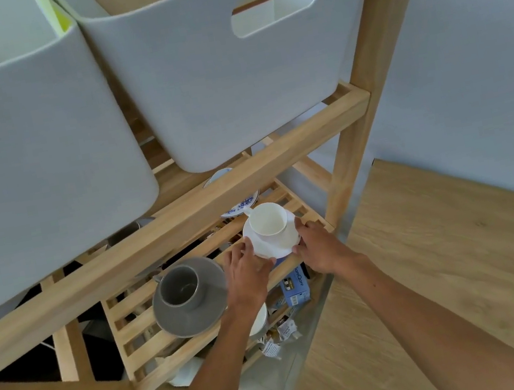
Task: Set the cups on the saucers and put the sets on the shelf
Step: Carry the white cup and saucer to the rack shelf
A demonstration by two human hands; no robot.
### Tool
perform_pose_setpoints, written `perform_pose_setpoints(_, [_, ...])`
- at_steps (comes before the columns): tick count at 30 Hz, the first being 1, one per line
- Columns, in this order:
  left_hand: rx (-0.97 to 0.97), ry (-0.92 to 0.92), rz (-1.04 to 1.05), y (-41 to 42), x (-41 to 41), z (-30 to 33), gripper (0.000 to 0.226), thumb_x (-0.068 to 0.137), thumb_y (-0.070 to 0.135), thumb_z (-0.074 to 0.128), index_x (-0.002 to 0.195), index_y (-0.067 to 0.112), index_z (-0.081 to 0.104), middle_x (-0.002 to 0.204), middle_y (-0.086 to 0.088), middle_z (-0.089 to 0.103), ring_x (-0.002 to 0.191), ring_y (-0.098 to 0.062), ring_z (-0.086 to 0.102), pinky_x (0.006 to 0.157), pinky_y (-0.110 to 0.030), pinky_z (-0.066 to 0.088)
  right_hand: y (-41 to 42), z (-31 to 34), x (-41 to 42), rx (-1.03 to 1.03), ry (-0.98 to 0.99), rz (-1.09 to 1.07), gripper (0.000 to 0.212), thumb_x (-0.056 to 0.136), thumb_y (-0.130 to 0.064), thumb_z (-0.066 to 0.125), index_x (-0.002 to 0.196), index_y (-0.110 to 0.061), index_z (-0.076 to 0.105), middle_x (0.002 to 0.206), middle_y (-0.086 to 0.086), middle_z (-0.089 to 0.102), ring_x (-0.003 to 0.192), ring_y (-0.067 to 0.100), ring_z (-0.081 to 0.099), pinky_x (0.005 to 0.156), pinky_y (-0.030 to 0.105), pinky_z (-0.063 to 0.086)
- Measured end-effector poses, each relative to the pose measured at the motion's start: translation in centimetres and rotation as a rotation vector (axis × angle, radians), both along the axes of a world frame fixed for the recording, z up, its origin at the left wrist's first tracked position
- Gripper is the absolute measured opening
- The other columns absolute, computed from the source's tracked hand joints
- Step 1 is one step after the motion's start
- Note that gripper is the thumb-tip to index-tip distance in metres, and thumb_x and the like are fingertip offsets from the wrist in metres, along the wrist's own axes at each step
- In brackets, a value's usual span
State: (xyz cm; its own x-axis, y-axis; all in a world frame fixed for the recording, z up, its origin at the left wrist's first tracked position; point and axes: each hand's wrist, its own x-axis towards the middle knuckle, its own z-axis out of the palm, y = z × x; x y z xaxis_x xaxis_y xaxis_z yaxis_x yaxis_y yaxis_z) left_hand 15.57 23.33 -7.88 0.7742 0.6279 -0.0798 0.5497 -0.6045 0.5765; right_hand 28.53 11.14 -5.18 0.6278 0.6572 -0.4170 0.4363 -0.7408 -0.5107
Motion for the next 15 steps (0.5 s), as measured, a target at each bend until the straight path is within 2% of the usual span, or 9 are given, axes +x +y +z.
perform_pose_setpoints(6, [0.175,0.018,-0.008,0.2,0.2,-0.7,0.072,0.090,0.048,0.057,0.148,0.013,0.031,0.141,-0.005,0.046,0.128,-0.026,0.034,0.105,-0.039,0.034,0.1,-0.5,0.5,0.007,-0.049,0.016,0.068,0.105,-0.030,0.044,0.160,-0.014,0.007,0.150,0.013,0.036,0.138,0.030,0.036,0.109,0.043,0.038])
perform_pose_setpoints(15, [0.171,0.030,0.035,0.4,0.6,-1.0,0.066,0.095,0.044,0.051,0.149,0.012,0.029,0.142,-0.006,0.045,0.128,-0.028,0.034,0.106,-0.044,0.035,0.1,-1.1,0.5,-0.014,-0.122,0.030,0.066,0.106,-0.042,0.035,0.160,-0.023,0.002,0.148,0.013,0.039,0.139,0.031,0.036,0.102,0.049,0.043])
